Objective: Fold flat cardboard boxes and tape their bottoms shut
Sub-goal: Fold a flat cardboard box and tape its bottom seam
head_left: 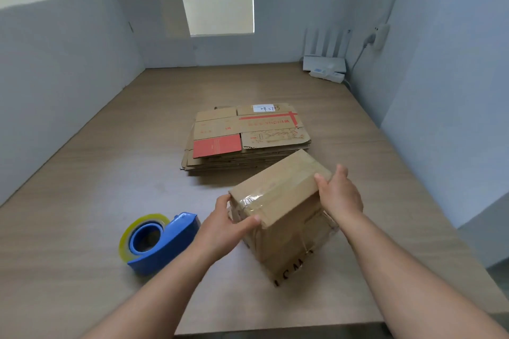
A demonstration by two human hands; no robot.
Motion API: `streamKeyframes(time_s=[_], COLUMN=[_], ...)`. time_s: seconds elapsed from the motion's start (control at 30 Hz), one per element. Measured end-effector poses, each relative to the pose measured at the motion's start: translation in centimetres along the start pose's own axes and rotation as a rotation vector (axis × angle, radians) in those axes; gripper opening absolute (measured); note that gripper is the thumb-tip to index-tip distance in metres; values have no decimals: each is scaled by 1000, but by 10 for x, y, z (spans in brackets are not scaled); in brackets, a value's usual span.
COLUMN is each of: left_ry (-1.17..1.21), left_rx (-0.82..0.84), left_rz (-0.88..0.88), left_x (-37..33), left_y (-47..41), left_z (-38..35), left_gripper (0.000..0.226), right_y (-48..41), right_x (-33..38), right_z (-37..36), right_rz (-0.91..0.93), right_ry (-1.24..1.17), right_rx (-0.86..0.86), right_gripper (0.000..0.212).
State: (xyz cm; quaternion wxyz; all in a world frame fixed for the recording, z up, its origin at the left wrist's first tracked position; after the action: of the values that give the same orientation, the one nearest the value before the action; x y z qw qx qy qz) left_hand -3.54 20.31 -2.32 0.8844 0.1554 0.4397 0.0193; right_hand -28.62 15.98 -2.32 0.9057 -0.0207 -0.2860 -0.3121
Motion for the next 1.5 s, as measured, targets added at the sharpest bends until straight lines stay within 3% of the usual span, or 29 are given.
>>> streamKeyframes(time_s=[0.1,0.17,0.23,0.37,0.47,0.53,0.63,0.7,0.83,0.93,1.0,1.07,1.27,1.4,1.5], left_ry=[-174,-197,-208,-275,-239,-248,-299,-336,-216,-223,-325,-464,-697,-671,-598], left_rx=[-33,-20,-8,-41,-118,-192,-235,-214,-22,-236,-416,-482,-322,-195,-160], left_rz=[-82,-147,-202,-253,-261,-260,-262,-284,-349,-261,-159,-71,245,332,291], left_x=[9,10,10,15,18,17,13,15,33,60,81,97,121,128,124], left_y=[8,7,5,12,12,3,-11,-16,-14,-8,-8,-12,-17,-26,-31], left_z=[9,17,21,13,5,6,7,7,21,44,55,57,54,62,79], left_gripper=[62,42,36,54,78,83,83,85,94,87,75,67,82,65,54], right_y=[0,2,4,16,35,45,54,55,55,56,57,57,58,60,60], right_x=[7,13,19,34,48,53,48,40,30,30,30,30,31,32,36], right_z=[-10,-15,-16,-22,-31,-36,-45,-49,-50,-51,-51,-50,-46,-43,-37], right_rz=[10,42,86,191,322,392,457,503,571,599,597,593,592,575,552], right_ry=[-154,-207,-229,-392,-369,-326,-183,-67,-26,19,28,33,68,91,124], right_rx=[100,129,152,404,637,685,662,605,537,499,495,499,496,491,497], right_gripper=[61,55,48,42,68,90,115,112,99,97,97,97,97,98,102])
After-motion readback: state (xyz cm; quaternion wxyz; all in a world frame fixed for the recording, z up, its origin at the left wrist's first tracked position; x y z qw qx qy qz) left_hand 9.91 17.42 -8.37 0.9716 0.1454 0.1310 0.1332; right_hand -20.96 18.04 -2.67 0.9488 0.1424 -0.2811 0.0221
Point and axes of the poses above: each hand's wrist, its own y-axis away from the middle knuckle, its own z-axis out of the back of the hand, x = y × z, the point moved 2 cm from there along -y, towards the middle knuckle, and after that the axes turned 6 degrees about -z, right-handed, at the moved point
